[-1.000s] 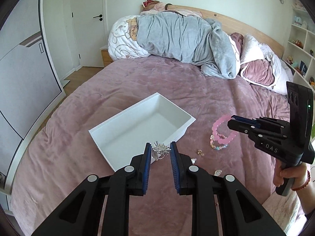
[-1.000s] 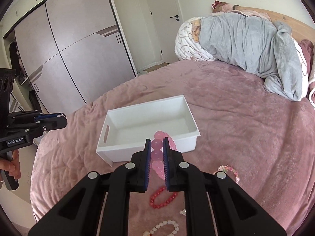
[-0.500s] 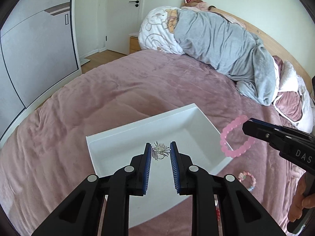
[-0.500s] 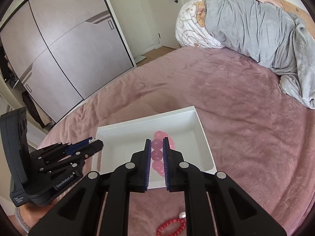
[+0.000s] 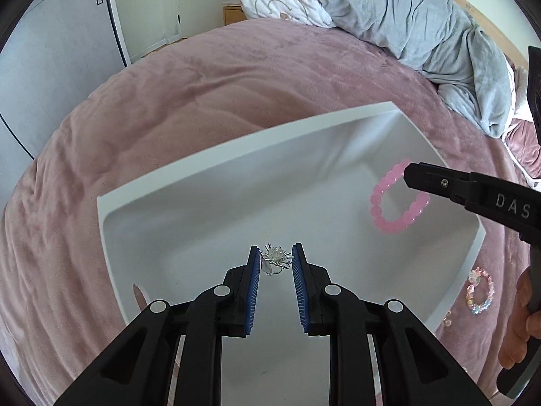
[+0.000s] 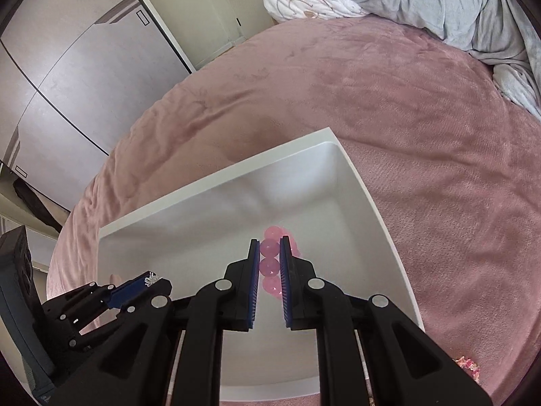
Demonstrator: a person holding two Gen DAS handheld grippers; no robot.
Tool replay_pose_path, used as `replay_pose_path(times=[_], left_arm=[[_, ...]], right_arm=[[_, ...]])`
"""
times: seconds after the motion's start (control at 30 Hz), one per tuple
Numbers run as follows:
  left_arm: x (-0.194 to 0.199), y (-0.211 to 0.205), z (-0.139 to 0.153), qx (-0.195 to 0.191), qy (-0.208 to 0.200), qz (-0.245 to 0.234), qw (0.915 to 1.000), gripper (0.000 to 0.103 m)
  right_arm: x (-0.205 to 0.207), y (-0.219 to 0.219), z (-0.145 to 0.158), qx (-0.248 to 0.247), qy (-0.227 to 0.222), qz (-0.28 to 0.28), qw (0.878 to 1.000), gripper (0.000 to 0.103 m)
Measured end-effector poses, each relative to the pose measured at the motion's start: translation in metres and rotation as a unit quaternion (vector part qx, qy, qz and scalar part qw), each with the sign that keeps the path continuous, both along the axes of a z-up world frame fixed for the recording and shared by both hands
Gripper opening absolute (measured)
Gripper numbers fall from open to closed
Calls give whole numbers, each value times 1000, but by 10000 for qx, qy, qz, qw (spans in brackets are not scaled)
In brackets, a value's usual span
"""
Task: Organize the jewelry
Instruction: 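Open left gripper to drop brooch while right gripper drops pink bracelet, then move left gripper to red bracelet while right gripper moves to multicolor bracelet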
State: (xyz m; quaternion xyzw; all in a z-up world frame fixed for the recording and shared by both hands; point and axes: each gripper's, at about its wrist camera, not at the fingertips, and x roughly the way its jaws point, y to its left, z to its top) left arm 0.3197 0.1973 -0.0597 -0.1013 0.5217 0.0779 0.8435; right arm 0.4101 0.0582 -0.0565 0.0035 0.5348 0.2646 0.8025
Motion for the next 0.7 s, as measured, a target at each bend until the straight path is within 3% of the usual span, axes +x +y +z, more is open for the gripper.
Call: replay_pose_path(times=[0.2,0.3,0.37,0.43,0.6,0.7], left_arm=[[-1,-3,-14,72,55,-102,9999,25],[-5,-4,-11,158,12,-56,9999,42],[-8,-4,-5,219,-86,19,9997,48],[-13,-7,5,350,-285,53,9990,53],[-29,-19,43,704,-954,53,9929,70],[-45,-35,72,1133,-1437,-53,9831,77]], right_arm=[[0,-1,-19,-108,156,56,9998,13],[-3,-2,-15,-55,118,122,9998,17],[-8,-2,-5,-135,-52,200,9997,24],[-14,-7,10,-163,-291,265,9991,46],[-34,-26,51,-100,-899,361,9953,57],[-53,-39,72,-228,-1446,519,9879,65]])
